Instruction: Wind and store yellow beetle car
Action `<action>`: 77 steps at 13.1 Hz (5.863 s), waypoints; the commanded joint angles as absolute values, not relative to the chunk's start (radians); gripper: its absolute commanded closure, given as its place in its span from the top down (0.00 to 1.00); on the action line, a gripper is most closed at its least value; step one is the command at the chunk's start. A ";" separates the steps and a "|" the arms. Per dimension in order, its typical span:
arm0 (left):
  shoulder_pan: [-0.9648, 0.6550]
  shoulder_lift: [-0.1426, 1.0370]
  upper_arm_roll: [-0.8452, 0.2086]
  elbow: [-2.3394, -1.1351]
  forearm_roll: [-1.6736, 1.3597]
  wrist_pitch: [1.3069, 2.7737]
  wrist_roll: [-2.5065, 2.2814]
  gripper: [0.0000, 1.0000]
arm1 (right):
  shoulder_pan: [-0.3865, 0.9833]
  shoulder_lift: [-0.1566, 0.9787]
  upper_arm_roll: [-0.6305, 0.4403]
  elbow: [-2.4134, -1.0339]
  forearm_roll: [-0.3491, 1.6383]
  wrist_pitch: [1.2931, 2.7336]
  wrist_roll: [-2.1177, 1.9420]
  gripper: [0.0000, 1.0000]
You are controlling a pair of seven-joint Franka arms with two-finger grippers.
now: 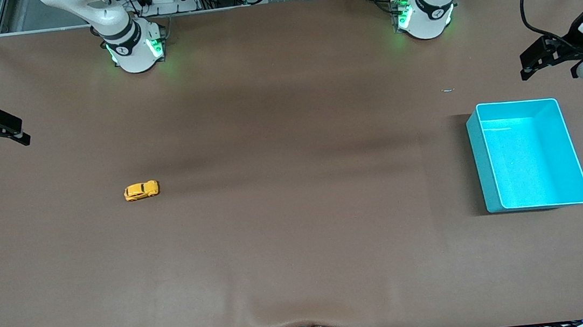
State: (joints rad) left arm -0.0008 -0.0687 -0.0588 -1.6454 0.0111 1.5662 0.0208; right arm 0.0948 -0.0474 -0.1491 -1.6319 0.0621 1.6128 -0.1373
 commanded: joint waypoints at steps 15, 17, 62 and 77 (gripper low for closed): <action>0.008 -0.068 -0.083 -1.626 0.009 1.578 0.054 1.00 | 0.147 -0.037 -0.141 -1.954 -0.020 1.874 -0.523 1.00; 0.011 -0.067 -0.083 -1.626 0.009 1.578 0.055 1.00 | 0.149 -0.032 -0.141 -2.058 -0.020 2.010 -0.612 1.00; 0.009 -0.067 -0.081 -1.626 0.008 1.578 0.055 1.00 | 0.072 0.480 -0.141 -2.181 -0.021 2.534 -1.511 0.20; 0.009 -0.069 -0.084 -1.626 0.002 1.577 0.055 1.00 | -0.066 0.532 -0.143 -2.114 -0.025 2.523 -1.700 0.23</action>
